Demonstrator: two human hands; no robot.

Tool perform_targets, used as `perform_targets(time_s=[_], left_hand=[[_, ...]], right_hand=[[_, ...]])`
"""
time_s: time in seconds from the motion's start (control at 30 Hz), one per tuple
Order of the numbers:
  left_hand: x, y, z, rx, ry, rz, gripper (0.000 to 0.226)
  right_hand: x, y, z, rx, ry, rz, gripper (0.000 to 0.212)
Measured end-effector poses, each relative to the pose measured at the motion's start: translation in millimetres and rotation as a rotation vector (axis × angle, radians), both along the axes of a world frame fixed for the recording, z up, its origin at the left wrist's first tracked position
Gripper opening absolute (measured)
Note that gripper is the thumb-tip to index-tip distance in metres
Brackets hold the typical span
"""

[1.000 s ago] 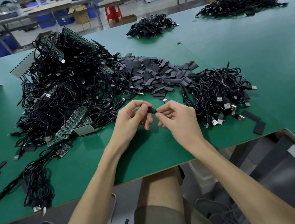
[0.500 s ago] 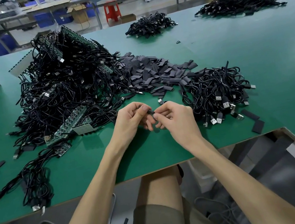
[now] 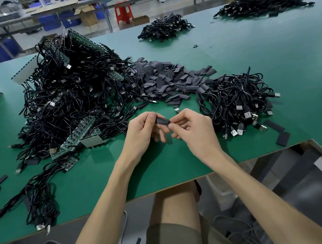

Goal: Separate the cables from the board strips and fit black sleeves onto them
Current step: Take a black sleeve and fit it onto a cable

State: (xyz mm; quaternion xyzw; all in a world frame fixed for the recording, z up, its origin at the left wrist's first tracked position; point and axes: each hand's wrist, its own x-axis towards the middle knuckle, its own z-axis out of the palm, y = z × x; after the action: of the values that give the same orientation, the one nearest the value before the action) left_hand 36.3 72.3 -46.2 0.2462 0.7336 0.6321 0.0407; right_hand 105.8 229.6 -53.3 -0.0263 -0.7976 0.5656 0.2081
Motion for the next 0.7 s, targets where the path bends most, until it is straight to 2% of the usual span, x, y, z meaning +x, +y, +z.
perform_targets(time_s=[0.23,0.3,0.37,0.43,0.53,0.7], left_hand=[[0.9,1.2,1.6,0.042,0.067,0.043,0.029],[2.7,1.7,3.5,0.073,0.043,0.029,0.034],[4.2,2.0,5.3,0.11,-0.019,0.026,0.045],[4.3,1.4,5.8,0.093,-0.015,0.035,0.041],[4.9,1.4,3.6,-0.08,0.15,-0.044,0.021],[7.6,10.3,-4.8,-0.432,0.394,-0.149,0.034]], right_hand=[[-0.4,-3.2,-0.2,-0.003,0.024,0.074,0.008],[0.0,-3.8,0.9,-0.01,0.024,0.078,0.004],[2.1,-4.4,4.6,-0.094,0.056,0.068,0.008],[5.1,-3.0,9.2,-0.254,0.131,0.059,0.007],[7.7,1.3,13.2,-0.434,0.216,-0.005,0.002],[5.9,2.2,12.2,-0.449,0.215,-0.098,0.004]])
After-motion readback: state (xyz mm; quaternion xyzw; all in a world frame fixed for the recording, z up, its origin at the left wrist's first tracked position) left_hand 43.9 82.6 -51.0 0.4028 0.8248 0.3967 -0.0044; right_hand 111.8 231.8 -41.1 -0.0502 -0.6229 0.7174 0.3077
